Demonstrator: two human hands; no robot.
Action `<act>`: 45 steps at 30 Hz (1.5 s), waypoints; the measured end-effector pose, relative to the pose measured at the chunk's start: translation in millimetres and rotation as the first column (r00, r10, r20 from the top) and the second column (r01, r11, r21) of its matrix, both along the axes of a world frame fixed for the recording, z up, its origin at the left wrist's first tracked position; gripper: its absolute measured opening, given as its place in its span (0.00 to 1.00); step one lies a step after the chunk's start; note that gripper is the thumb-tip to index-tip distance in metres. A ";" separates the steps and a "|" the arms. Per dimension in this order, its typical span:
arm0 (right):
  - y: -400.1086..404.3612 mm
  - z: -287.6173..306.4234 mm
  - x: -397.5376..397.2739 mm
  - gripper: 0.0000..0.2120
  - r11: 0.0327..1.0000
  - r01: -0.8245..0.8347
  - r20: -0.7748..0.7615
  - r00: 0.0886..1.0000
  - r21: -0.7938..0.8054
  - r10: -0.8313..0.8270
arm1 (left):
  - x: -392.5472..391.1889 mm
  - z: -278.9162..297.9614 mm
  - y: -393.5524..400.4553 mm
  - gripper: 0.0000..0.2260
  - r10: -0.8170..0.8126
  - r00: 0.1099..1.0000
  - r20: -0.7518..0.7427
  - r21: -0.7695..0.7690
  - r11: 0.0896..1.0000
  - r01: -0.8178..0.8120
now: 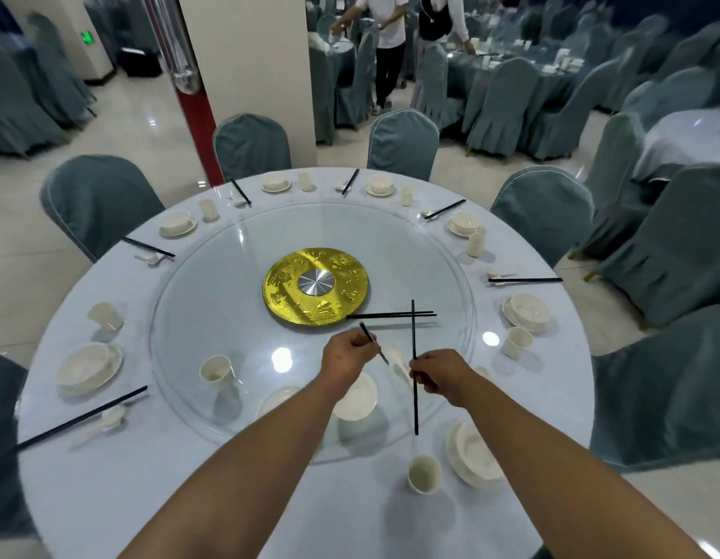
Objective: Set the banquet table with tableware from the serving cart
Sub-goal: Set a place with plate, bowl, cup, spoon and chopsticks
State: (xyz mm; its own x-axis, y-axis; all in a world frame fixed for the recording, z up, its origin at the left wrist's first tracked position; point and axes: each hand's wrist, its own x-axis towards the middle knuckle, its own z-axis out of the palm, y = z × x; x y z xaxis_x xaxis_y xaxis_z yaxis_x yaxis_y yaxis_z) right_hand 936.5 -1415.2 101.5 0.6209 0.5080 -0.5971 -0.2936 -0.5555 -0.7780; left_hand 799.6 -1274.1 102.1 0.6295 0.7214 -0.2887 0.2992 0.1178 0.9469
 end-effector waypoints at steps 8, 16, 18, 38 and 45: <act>-18.9 -4.2 -35.2 0.05 0.947 0.284 -0.494 0.852 0.153 -0.175 | -18.7 0.7 -43.5 0.10 -0.304 0.948 -0.097 0.260 0.911 0.319; -43.8 -20.0 -46.8 0.05 0.907 0.392 -0.583 0.777 0.154 -0.237 | -29.1 -0.9 -67.6 0.15 -0.367 0.879 -0.303 0.389 0.794 0.466; -46.9 -21.4 -47.1 0.05 0.908 0.390 -0.579 0.780 0.152 -0.238 | -28.2 -1.0 -68.3 0.14 -0.370 0.872 -0.320 0.381 0.793 0.476; -100.8 -23.2 18.9 0.11 0.915 -0.393 -0.163 0.912 -0.087 0.376 | 50.6 -30.0 -84.5 0.08 -0.063 0.997 0.034 -0.495 0.866 0.072; -100.4 -30.0 46.9 0.08 0.879 -0.350 0.447 0.762 -0.324 0.469 | 98.2 -45.4 -97.8 0.07 0.069 0.998 -0.004 -0.511 0.857 -0.062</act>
